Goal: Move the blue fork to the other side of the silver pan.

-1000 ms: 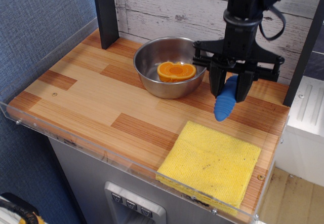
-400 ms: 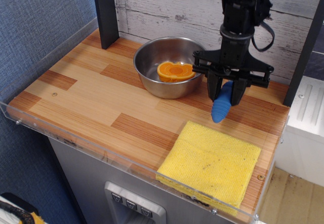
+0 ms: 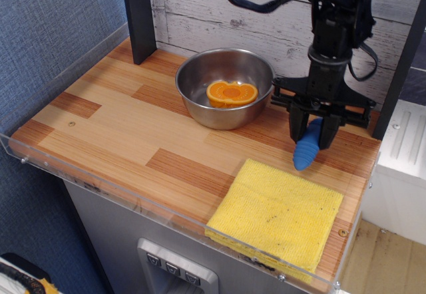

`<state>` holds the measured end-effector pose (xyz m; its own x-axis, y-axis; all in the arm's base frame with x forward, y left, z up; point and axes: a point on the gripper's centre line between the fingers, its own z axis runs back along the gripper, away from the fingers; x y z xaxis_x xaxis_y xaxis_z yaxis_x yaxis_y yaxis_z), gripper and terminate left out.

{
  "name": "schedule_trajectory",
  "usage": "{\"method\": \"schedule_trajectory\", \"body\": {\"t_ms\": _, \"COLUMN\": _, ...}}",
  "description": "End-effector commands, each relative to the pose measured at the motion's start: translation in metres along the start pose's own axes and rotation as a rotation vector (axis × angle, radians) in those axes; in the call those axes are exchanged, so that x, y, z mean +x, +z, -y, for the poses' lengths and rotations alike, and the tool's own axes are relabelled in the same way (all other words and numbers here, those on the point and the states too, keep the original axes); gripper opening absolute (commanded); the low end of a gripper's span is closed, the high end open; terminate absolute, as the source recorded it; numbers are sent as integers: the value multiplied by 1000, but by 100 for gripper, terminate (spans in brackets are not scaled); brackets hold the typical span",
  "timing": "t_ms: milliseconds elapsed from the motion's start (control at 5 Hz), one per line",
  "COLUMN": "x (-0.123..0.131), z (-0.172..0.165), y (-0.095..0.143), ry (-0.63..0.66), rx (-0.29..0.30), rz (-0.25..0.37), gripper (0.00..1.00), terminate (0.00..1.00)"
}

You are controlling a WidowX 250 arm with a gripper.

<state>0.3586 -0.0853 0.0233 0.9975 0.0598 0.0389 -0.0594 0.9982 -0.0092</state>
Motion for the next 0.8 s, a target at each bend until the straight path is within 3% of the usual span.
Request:
{"method": "schedule_trajectory", "body": {"t_ms": 0, "x": 5, "z": 3, "y": 9, "ry": -26, "rx": 3, "rz": 12, "gripper": 100, "terminate": 0}}
{"method": "schedule_trajectory", "body": {"t_ms": 200, "x": 4, "z": -2, "y": 11, "ry": -20, "rx": -5, "rz": -12, "gripper": 100, "terminate": 0}}
{"method": "schedule_trajectory", "body": {"t_ms": 400, "x": 2, "z": -11, "y": 30, "ry": -10, "rx": -54, "rz": 7, "gripper": 100, "terminate": 0}}
{"method": "schedule_trajectory", "body": {"t_ms": 600, "x": -6, "z": -33, "y": 77, "ry": 27, "rx": -108, "rz": 97, "gripper": 100, "terminate": 0}}
